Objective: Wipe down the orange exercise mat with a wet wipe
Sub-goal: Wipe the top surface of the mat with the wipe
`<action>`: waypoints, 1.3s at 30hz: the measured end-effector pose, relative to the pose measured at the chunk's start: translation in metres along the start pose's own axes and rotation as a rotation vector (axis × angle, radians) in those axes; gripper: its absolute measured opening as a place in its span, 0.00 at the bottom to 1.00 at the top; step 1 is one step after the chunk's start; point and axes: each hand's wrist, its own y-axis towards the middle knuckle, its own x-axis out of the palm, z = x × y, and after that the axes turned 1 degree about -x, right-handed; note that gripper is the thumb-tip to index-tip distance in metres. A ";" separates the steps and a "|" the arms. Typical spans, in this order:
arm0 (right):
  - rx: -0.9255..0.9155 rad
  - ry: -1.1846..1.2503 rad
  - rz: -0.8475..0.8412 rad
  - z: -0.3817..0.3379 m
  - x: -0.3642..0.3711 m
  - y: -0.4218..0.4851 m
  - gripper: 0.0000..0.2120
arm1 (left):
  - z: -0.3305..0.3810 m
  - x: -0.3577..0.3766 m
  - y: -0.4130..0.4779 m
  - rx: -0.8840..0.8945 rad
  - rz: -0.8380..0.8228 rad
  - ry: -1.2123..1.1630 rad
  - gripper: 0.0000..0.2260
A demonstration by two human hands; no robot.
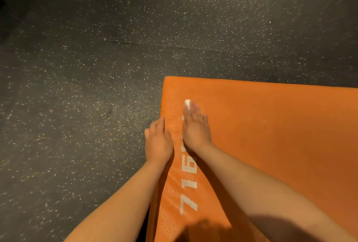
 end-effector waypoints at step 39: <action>-0.372 -0.056 -0.110 -0.015 -0.018 0.071 0.25 | 0.019 -0.004 0.077 -0.068 -0.050 -0.033 0.22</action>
